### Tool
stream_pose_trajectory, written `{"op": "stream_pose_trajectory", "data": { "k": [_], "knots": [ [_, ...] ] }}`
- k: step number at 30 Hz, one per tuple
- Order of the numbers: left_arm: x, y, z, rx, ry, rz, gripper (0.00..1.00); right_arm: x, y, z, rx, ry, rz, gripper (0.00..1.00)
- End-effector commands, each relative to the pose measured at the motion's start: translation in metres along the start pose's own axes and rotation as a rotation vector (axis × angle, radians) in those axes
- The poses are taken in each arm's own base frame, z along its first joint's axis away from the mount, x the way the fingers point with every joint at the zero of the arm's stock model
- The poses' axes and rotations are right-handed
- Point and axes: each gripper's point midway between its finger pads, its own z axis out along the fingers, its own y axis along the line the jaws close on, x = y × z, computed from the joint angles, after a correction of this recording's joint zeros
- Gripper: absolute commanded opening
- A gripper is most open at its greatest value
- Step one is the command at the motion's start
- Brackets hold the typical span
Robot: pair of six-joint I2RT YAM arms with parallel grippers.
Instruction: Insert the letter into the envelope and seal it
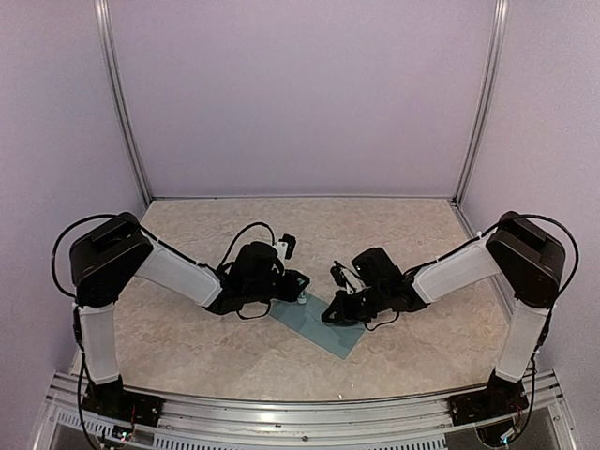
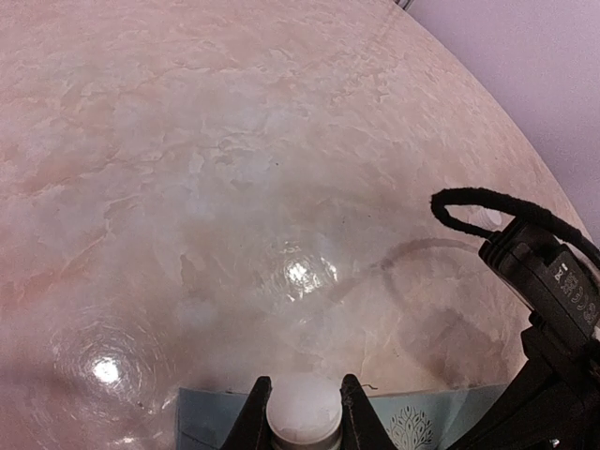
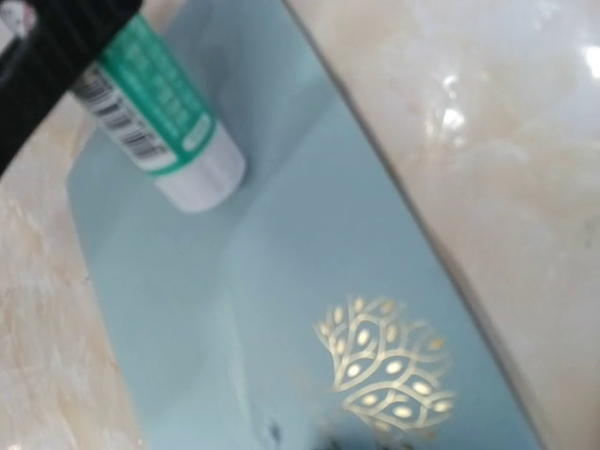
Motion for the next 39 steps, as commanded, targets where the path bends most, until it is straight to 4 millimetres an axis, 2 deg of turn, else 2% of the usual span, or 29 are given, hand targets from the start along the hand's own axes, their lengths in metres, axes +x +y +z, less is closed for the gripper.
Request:
{"op": "stream_pose_trajectory", "data": {
  "k": [1,14,20,24,28,30,34,39],
  "knots": [
    [0.036,0.024,-0.006,-0.080,0.124,0.021,0.02,0.045,-0.050,0.004,0.168,0.127,0.073,0.00],
    [0.037,0.022,-0.006,-0.079,0.124,0.016,0.02,0.031,-0.032,0.033,0.118,0.149,0.021,0.00],
    [0.037,0.020,-0.006,-0.075,0.122,0.014,0.02,0.024,-0.027,0.038,0.105,0.138,0.013,0.00],
    [0.036,0.020,-0.007,-0.078,0.120,0.013,0.02,0.019,-0.019,0.033,0.078,0.119,0.002,0.00],
    [0.017,0.013,-0.014,-0.074,0.093,0.010,0.02,0.002,0.010,0.010,-0.002,0.044,-0.053,0.01],
    [0.000,0.005,-0.022,-0.061,0.064,0.007,0.02,-0.010,0.027,-0.009,-0.037,-0.009,-0.095,0.12],
    [-0.053,-0.019,-0.055,-0.006,-0.047,-0.006,0.03,-0.028,0.058,-0.052,-0.114,-0.121,-0.189,0.35],
    [-0.092,-0.045,-0.095,0.071,-0.116,0.002,0.07,-0.042,0.106,-0.112,-0.268,-0.275,-0.356,0.64]
  ]
}}
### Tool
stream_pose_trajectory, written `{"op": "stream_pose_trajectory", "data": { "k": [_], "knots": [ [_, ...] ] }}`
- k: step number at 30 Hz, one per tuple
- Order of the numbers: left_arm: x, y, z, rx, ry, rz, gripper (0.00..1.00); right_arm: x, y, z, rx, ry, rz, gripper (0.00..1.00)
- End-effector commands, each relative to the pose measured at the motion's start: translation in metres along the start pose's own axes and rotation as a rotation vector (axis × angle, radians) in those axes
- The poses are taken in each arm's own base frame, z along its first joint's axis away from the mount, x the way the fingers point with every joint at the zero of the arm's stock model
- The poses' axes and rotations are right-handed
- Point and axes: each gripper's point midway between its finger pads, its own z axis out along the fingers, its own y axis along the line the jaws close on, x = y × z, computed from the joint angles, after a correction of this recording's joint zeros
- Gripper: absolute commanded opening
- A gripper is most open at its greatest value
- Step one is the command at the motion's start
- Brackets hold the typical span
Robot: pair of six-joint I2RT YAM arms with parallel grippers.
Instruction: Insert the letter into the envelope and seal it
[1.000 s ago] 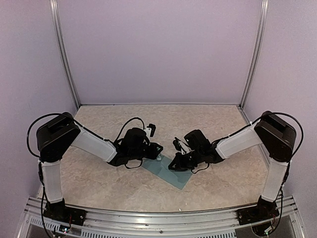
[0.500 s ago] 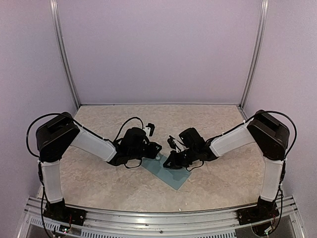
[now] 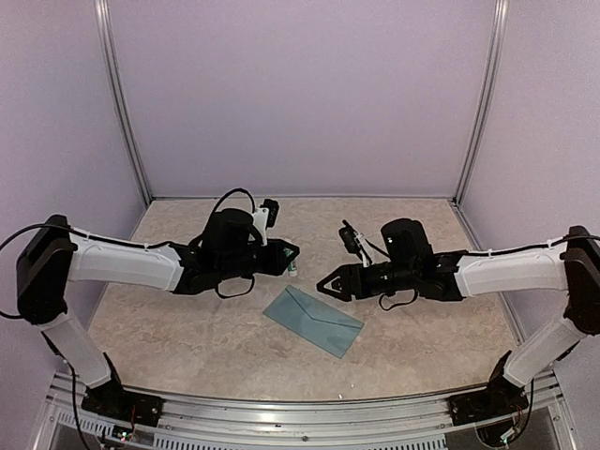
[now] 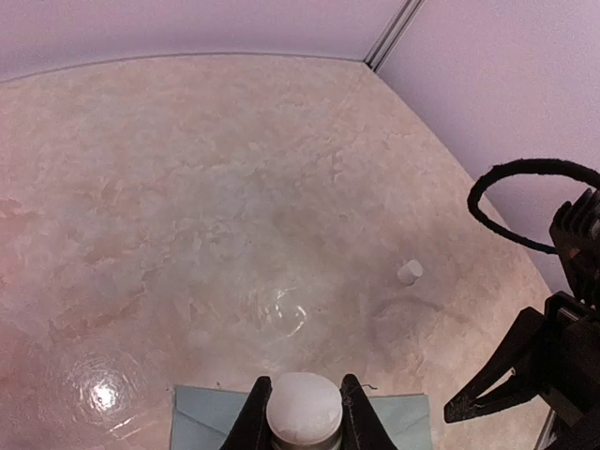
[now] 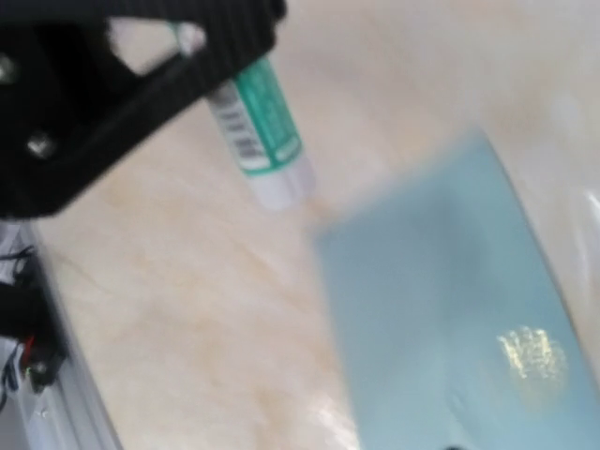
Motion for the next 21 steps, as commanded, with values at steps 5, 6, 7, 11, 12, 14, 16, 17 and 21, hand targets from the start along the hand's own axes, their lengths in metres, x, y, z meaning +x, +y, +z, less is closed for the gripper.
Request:
{"op": "stream_pose_trajectory", "data": {
  "k": [5,6,7,11,12,14,16,17,21],
  "knots": [
    [-0.061,-0.067,-0.075,0.258,-0.081,0.023,0.12,-0.035,0.096,-0.073,-0.366,-0.227,-0.299,0.79],
    [-0.069,-0.078,-0.088,0.309,-0.096,0.028,0.13,-0.035,0.108,-0.079,-0.420,-0.240,-0.321,0.81],
    [-0.072,-0.087,-0.096,0.351,-0.103,0.031,0.13,-0.035,0.118,-0.085,-0.465,-0.252,-0.341,0.83],
    [-0.084,-0.131,-0.140,0.555,-0.130,0.059,0.16,-0.035,0.144,-0.092,-0.581,-0.259,-0.394,0.86],
    [-0.084,-0.140,-0.148,0.595,-0.129,0.066,0.16,-0.034,0.151,-0.092,-0.604,-0.255,-0.407,0.86],
    [-0.084,-0.156,-0.163,0.665,-0.128,0.084,0.17,-0.035,0.164,-0.089,-0.643,-0.243,-0.433,0.85],
    [-0.082,-0.168,-0.173,0.717,-0.118,0.098,0.17,-0.035,0.177,-0.088,-0.681,-0.236,-0.456,0.82],
    [-0.080,-0.172,-0.176,0.734,-0.113,0.103,0.17,-0.035,0.185,-0.090,-0.713,-0.235,-0.461,0.80],
    [-0.078,-0.182,-0.183,0.768,-0.108,0.109,0.17,-0.033,0.214,-0.102,-0.834,-0.240,-0.500,0.71]
  ]
}}
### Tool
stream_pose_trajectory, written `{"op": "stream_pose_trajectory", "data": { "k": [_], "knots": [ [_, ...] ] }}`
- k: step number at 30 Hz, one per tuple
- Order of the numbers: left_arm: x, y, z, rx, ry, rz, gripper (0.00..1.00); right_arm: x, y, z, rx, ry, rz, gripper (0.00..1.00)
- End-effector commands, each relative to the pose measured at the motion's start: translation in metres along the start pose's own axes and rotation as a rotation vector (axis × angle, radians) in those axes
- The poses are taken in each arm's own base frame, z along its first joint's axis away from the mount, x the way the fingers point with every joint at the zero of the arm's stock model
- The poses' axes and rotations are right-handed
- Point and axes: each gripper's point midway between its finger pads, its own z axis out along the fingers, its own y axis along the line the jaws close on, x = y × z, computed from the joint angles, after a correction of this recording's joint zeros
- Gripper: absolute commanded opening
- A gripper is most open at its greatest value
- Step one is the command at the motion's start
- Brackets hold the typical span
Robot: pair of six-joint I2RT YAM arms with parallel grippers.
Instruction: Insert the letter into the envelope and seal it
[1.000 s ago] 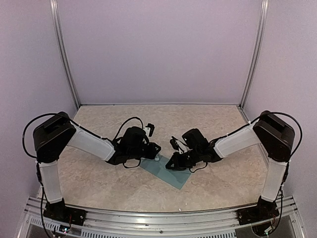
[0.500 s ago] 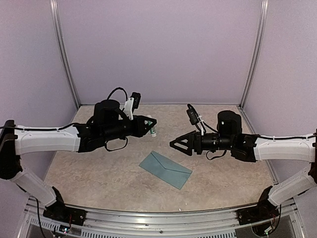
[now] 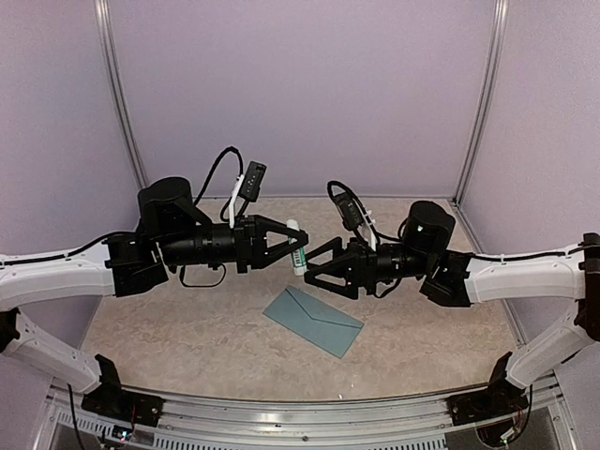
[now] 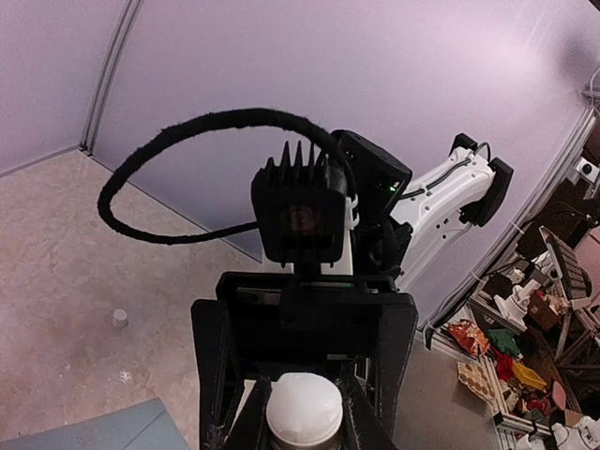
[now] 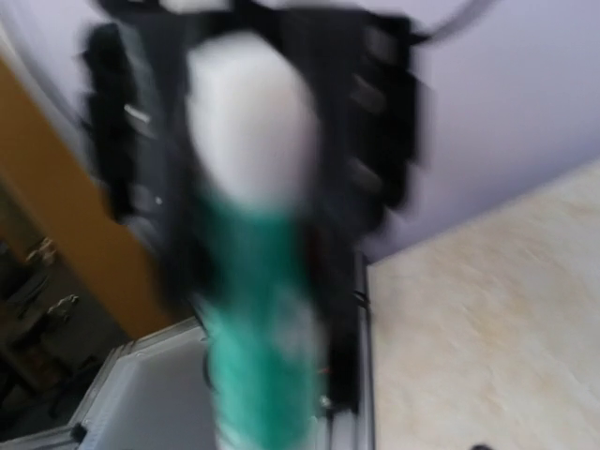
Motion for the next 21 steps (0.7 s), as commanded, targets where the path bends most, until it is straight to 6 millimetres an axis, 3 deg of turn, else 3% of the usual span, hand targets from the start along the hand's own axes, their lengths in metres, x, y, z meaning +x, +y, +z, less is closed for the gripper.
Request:
{"op": "stream_pose_trajectory", "data": {
  "k": [1,11,18,21],
  "knots": [
    [-0.005,-0.024,-0.001,0.089,0.004,0.007,0.17,-0.023,0.044,0.011,-0.178,-0.039,-0.087,0.68],
    [-0.009,-0.031,-0.004,0.111,-0.017,0.000,0.17,-0.008,0.048,0.021,-0.218,0.019,-0.057,0.46],
    [-0.010,-0.032,-0.004,0.115,-0.022,-0.002,0.17,-0.008,0.045,0.023,-0.207,0.015,-0.054,0.19],
    [-0.008,-0.031,-0.004,0.110,-0.020,-0.004,0.33,-0.010,0.043,0.021,-0.181,0.000,-0.062,0.11]
  ]
}}
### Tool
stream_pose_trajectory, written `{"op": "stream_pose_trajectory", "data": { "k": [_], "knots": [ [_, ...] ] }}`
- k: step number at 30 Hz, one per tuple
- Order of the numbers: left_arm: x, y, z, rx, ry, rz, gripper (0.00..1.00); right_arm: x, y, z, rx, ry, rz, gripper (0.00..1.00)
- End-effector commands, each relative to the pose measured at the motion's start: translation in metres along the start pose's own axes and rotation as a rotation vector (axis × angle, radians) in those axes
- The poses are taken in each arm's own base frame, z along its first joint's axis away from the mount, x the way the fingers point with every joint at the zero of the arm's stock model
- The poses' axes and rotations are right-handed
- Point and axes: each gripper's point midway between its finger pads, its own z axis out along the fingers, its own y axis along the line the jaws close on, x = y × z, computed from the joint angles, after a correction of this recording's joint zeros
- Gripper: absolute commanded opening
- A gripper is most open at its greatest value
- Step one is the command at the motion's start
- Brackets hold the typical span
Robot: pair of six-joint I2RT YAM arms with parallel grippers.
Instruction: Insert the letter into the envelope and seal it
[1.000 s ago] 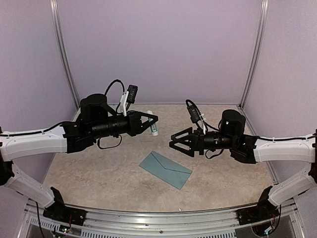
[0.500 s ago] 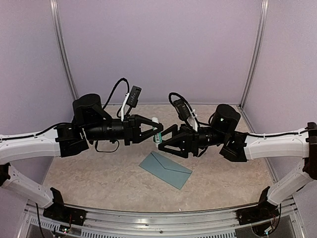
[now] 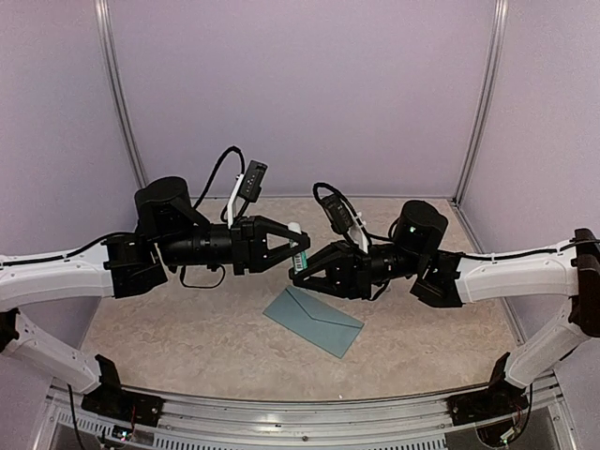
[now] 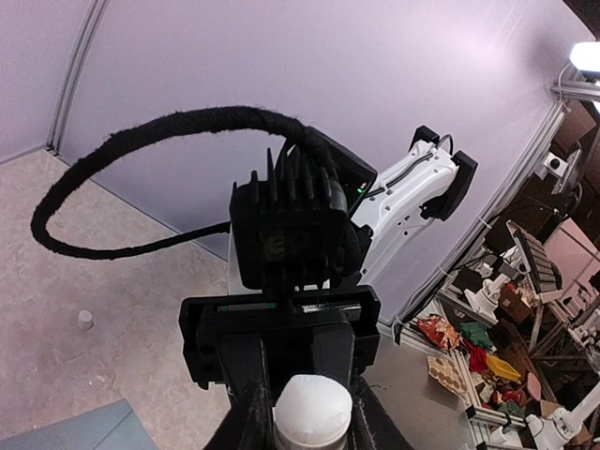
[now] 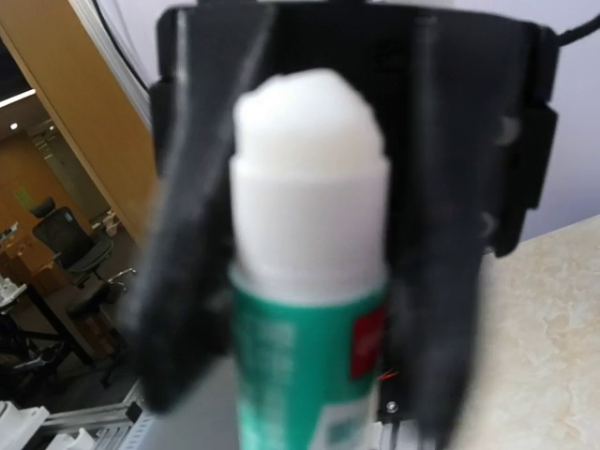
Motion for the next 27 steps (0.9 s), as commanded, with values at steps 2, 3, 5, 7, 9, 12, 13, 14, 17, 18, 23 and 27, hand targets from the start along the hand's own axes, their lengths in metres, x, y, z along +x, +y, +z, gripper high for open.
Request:
{"op": "stream_pose_trajectory", "data": {
  "k": [2,3,5,7,9,12,13,14,17,18,23,27],
  "knots": [
    [-0.010,-0.007,-0.004,0.014,-0.037,0.018,0.52,-0.011,0.007,0.001,0.008,-0.032,-0.059,0.10],
    [-0.009,-0.007,-0.004,0.014,-0.036,0.015,0.58,-0.012,0.007,0.000,0.017,-0.037,-0.065,0.10],
    [-0.007,-0.007,-0.005,0.016,-0.035,0.014,0.65,-0.015,0.006,-0.001,0.033,-0.049,-0.073,0.10],
    [-0.006,-0.006,-0.005,0.017,-0.036,0.012,0.66,-0.018,0.006,-0.002,0.045,-0.061,-0.080,0.10],
    [-0.006,-0.006,-0.005,0.018,-0.039,0.012,0.64,-0.019,0.005,-0.003,0.056,-0.067,-0.083,0.10],
    [-0.007,-0.005,-0.006,0.015,-0.045,0.014,0.56,-0.019,0.003,-0.003,0.066,-0.069,-0.080,0.10],
    [-0.008,-0.004,-0.006,0.009,-0.049,0.015,0.52,-0.019,0.002,-0.003,0.067,-0.067,-0.077,0.10],
    [-0.007,-0.003,-0.006,0.003,-0.050,0.014,0.48,-0.018,0.002,-0.002,0.068,-0.064,-0.075,0.10],
    [-0.009,0.000,-0.007,-0.014,-0.062,0.014,0.35,-0.014,-0.004,-0.001,0.082,-0.047,-0.063,0.10],
    [-0.009,0.002,-0.007,-0.020,-0.064,0.014,0.31,-0.013,-0.007,0.000,0.092,-0.040,-0.058,0.10],
    [-0.010,0.013,-0.007,-0.068,-0.079,0.012,0.13,-0.007,-0.023,-0.002,0.186,-0.009,-0.037,0.09],
    [-0.012,0.026,-0.012,-0.148,-0.110,0.019,0.09,-0.015,-0.043,-0.013,0.349,-0.024,-0.040,0.09]
  ]
}}
